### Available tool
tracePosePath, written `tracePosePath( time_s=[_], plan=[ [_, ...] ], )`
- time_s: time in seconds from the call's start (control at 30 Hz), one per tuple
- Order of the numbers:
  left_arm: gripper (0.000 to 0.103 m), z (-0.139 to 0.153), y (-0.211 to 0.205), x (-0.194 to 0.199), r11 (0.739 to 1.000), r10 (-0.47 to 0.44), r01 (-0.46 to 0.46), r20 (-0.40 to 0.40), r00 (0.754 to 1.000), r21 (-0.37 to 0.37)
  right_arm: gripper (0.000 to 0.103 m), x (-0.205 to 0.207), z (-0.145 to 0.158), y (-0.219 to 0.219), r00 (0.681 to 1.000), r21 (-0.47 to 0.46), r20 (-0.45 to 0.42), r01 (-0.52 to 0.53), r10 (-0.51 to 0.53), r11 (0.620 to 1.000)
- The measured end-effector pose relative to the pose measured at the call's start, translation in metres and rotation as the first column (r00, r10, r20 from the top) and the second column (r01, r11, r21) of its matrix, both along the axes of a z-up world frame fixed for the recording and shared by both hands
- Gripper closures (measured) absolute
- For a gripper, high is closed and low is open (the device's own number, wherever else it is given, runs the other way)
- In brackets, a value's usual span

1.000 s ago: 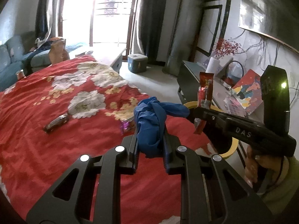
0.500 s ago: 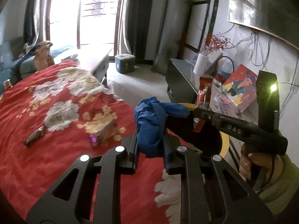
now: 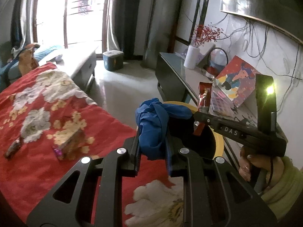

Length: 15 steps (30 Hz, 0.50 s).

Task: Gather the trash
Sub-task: 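Carry the blue glove and red wrapper with both tools over the bin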

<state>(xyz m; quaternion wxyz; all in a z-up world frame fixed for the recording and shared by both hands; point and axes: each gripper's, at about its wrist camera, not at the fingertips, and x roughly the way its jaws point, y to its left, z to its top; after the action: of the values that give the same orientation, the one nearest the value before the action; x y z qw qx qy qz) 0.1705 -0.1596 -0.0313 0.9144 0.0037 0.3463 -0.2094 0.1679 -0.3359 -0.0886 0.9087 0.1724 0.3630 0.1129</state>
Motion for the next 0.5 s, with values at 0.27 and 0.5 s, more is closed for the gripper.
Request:
tracePosePath(
  time_s=[0.27,0.5],
  plan=[
    [0.089,-0.014,-0.030,0.015,0.999,-0.051,0.052,-0.038,0.998,0.013,0.087,0.004,-0.023,-0.026,0.997,0.006,-0.070,0.040,-0.040,0.999],
    [0.088,-0.029,-0.053,0.031,0.996,-0.088,0.089,-0.076,0.993,0.014,0.085,0.004,-0.040,-0.047,0.991,0.014,-0.114,0.074,-0.072,0.997]
  ],
)
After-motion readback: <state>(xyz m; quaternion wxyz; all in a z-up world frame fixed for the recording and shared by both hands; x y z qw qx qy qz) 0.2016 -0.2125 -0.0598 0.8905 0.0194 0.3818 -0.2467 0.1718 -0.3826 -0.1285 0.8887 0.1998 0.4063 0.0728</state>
